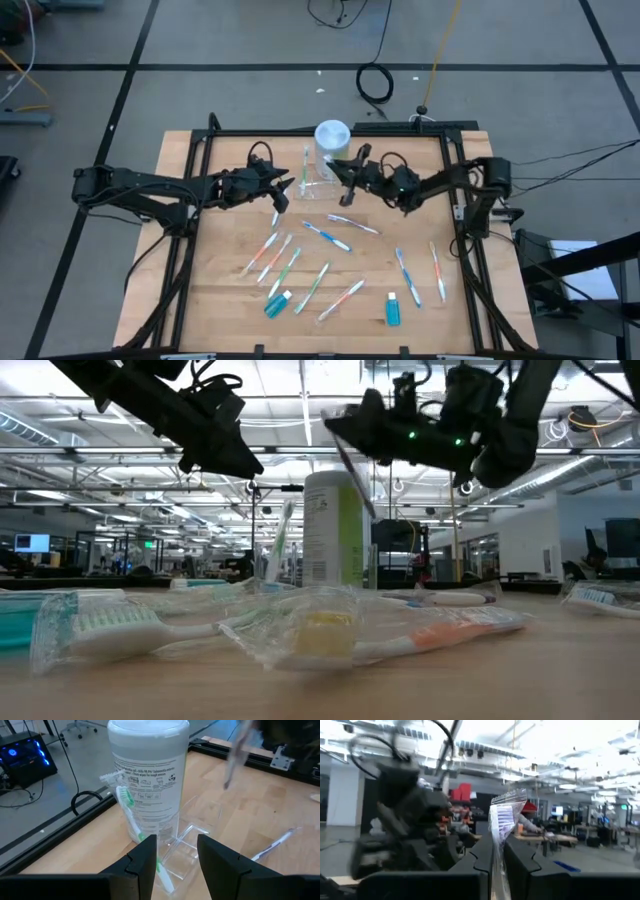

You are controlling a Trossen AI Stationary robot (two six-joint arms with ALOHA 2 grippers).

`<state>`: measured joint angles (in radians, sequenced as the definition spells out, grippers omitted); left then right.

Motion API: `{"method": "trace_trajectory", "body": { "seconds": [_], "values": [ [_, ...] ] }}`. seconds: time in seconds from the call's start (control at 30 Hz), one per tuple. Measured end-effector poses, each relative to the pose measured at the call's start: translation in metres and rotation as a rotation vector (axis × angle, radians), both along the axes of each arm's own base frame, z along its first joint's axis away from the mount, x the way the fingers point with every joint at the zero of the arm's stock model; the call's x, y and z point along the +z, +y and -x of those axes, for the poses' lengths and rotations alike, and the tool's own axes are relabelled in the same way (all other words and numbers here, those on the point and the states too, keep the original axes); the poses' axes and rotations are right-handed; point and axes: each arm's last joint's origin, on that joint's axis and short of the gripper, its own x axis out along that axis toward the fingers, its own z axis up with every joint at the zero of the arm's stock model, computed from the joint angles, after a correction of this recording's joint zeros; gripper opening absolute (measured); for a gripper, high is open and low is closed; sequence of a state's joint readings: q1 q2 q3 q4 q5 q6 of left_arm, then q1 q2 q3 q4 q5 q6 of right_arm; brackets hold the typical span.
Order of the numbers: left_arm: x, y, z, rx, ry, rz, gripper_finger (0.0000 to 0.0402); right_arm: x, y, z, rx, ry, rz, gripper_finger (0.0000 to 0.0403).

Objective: Pick & Place toothbrushing station
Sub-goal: Put the violet toothbrush into the transparent organizer

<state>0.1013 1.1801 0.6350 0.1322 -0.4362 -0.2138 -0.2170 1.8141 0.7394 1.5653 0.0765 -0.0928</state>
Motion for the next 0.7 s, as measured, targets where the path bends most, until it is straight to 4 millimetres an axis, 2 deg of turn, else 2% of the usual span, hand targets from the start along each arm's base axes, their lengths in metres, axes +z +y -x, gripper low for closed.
{"method": "trace_trajectory", "body": {
  "seconds": [0.17,0.3,0.43,0.7],
  "values": [
    [0.000,0.000,0.000,-0.001,0.002,-0.001,0.0150,-0.011,-0.011,-0.019,-0.010,0.009,-0.027,0.0018],
    [0.000,0.000,0.000,-0.002,0.002,-0.001,0.0150,-0.023,-0.016,-0.026,-0.020,0.036,-0.030,0.0022],
    [-0.001,0.000,0.000,-0.002,0.008,0.000,0.0150,-0.033,-0.017,-0.028,-0.023,0.065,-0.043,0.0028],
    [-0.001,-0.001,0.000,-0.044,0.010,0.019,0.0150,-0.035,-0.015,-0.028,-0.019,0.094,-0.049,0.0024]
  ]
}}
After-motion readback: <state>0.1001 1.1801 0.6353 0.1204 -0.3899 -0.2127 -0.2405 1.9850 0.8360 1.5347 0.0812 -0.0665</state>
